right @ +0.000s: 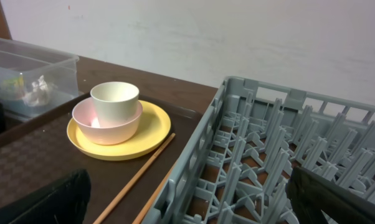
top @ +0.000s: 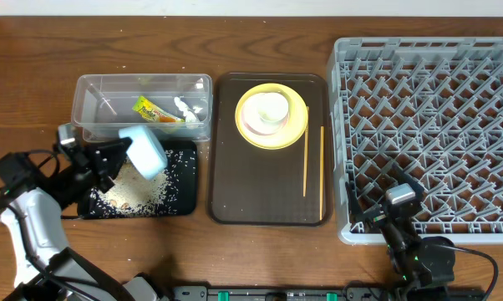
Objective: Sort waste into correct bins and load items into the dishwasher rack
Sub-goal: 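Carry the empty bowl with the left gripper onto the brown tray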
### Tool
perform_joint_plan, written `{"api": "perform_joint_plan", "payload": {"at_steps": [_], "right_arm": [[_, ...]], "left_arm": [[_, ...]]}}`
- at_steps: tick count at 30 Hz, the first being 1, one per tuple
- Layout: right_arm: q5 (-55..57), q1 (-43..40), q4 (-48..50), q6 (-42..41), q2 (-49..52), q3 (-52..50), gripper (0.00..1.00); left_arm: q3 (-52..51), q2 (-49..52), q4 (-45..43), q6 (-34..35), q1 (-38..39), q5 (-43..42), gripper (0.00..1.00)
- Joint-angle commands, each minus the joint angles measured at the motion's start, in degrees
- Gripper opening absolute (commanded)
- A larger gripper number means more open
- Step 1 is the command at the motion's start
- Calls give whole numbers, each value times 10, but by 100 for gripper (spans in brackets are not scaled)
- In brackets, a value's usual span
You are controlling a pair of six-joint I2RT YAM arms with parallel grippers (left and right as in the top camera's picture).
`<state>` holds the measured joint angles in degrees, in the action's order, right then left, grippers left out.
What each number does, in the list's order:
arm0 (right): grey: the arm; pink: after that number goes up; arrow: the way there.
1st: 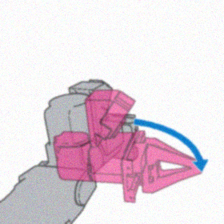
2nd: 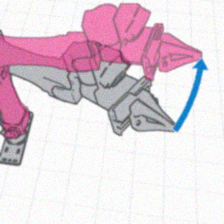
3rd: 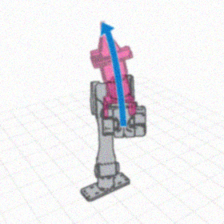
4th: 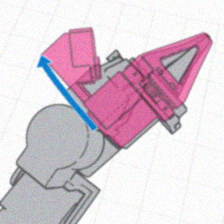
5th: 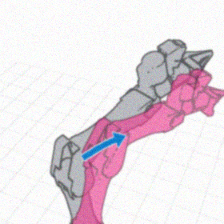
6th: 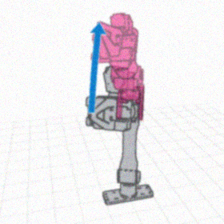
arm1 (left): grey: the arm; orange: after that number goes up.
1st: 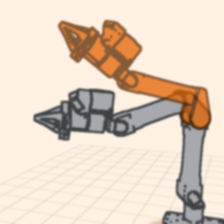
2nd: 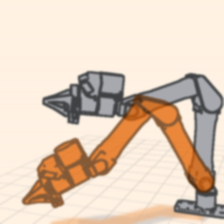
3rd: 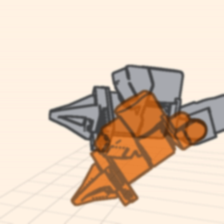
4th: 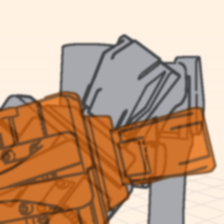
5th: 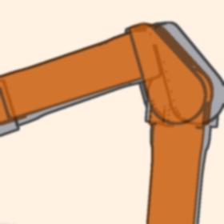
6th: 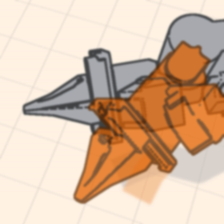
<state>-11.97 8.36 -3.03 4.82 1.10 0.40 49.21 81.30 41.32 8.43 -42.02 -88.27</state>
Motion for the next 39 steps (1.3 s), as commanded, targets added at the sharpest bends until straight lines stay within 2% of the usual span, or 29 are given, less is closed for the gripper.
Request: {"api": "perform_joint_plan", "payload": {"at_steps": [1, 9, 14, 18, 23, 28, 33, 39], "right_arm": [[-1, 0, -2, -1, -2, -1, 99], [-1, 0, -2, -1, -2, -1, 99], [-1, 0, -2, -1, -2, -1, 99], [-1, 0, -2, -1, -2, -1, 99], [-1, 0, -2, -1, -2, -1, 99], [-1, 0, -2, -1, -2, -1, 99], [-1, 0, -2, -1, -2, -1, 99], [-1, 0, -2, -1, -2, -1, 99]], "left_arm": [[6, -17, 1, 26, 33, 29, 6], [37, -84, -58, 161, 163, 193, 6], [38, -150, -83, 224, 295, 358, 6], [38, -175, -82, 237, 412, 496, 6], [37, -160, -79, 241, 569, 691, 6], [37, -118, -82, 258, 681, 823, 6], [37, -59, -101, 258, 730, 849, 6], [37, 10, -133, 259, 751, 848, 6]]}}
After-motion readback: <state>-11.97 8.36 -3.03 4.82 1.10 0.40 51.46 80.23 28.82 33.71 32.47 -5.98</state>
